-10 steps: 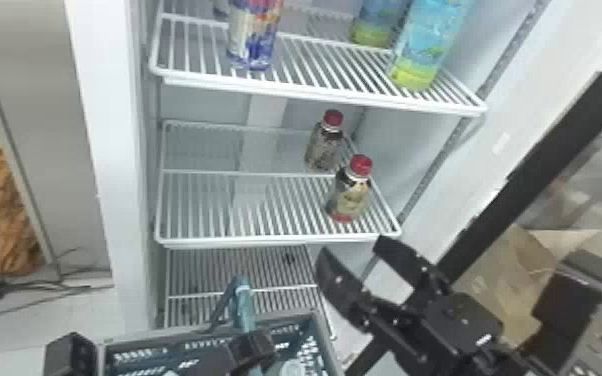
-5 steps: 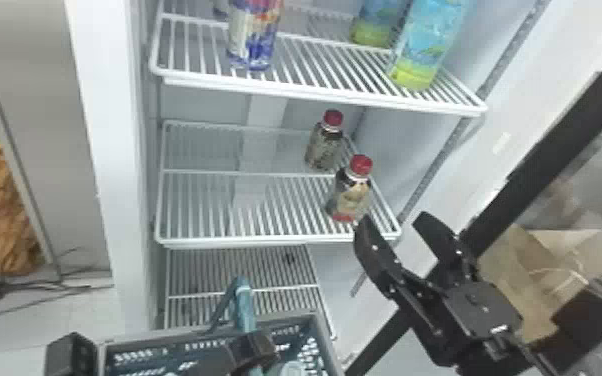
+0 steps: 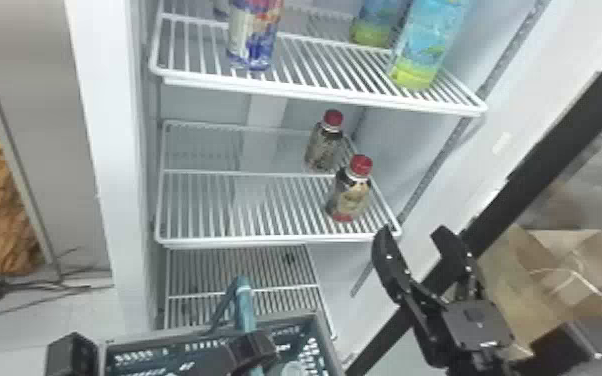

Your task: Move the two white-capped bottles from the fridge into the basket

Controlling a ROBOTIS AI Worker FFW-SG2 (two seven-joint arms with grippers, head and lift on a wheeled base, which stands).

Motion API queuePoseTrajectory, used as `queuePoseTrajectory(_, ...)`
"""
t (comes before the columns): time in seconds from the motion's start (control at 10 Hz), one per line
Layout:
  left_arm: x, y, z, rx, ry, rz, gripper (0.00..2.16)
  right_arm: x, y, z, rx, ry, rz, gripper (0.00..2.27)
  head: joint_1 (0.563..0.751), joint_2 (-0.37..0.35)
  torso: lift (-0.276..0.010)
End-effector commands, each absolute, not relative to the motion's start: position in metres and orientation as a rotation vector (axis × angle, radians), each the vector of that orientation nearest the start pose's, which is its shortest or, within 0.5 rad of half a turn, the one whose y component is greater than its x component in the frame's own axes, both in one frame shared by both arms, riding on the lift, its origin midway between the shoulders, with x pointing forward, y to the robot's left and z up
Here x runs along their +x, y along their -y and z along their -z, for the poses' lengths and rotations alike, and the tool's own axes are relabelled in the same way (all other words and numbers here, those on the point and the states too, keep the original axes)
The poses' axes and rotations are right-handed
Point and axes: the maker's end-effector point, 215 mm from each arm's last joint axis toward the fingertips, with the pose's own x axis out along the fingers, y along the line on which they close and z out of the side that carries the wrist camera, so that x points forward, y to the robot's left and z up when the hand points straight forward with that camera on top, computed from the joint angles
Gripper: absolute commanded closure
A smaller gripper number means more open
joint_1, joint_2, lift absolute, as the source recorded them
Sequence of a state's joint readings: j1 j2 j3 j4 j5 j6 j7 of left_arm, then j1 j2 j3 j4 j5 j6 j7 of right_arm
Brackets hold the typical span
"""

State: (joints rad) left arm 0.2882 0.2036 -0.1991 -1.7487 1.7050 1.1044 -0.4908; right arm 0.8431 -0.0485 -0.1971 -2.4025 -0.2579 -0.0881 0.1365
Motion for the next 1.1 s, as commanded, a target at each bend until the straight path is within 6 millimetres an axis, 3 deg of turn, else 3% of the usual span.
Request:
queuePoseTrajectory(0.0,0.2718,0.0436,0.2902,-1.693,-0.824,1.269,1.12,0.3571,0.2809,0.2460,0.081,0.111,-0.037,0.32,0.695,-0.350,-0.260)
queuePoseTrajectory(1.0,0.2698,0.0443,0.2915,-1.697,-0.828,1.266,1.12,0.3588,0.2784,0.2498,0.088,0.130,-0.039,0.32,0.695,-0.350,-0.260)
